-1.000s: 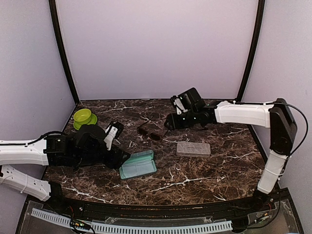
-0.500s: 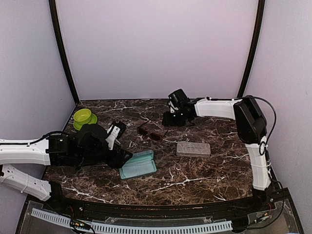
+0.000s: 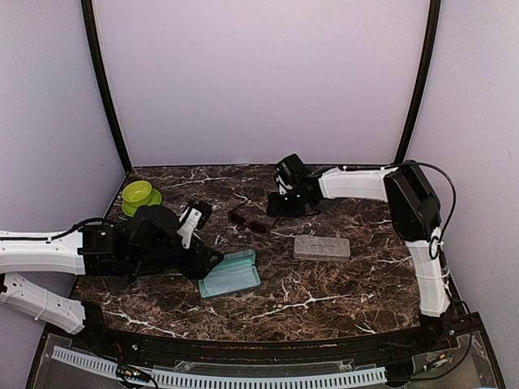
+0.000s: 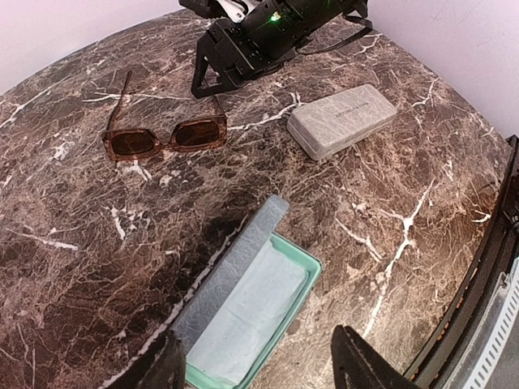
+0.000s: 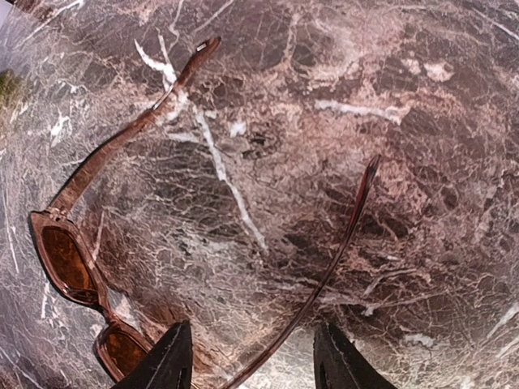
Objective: Organize the sunglasses
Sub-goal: Pick up the sunglasses from the center of the board.
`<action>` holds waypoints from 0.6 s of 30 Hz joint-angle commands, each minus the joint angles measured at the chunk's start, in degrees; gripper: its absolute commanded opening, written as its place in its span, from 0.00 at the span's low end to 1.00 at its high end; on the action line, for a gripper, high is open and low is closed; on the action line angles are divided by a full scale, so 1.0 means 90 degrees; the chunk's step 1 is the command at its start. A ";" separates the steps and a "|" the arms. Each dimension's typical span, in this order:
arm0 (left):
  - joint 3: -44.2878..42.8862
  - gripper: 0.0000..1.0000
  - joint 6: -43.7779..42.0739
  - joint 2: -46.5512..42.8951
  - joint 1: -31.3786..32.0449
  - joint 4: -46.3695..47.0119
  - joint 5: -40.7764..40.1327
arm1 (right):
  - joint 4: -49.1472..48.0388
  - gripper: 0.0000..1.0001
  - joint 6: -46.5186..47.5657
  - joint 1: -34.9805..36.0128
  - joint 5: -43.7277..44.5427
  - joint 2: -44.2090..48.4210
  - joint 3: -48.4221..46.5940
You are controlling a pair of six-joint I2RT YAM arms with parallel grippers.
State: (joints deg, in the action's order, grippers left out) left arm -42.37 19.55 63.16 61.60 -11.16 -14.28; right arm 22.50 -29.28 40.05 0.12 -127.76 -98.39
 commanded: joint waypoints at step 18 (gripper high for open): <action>0.0071 0.64 -0.0170 0.0106 -0.0028 0.0230 -0.0458 | -0.0119 0.51 -0.0266 0.0154 0.0093 -0.0359 0.0122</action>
State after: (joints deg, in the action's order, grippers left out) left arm -42.11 19.42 63.75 61.60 -10.72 -15.11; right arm 22.17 -30.33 40.84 1.26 -129.01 -96.40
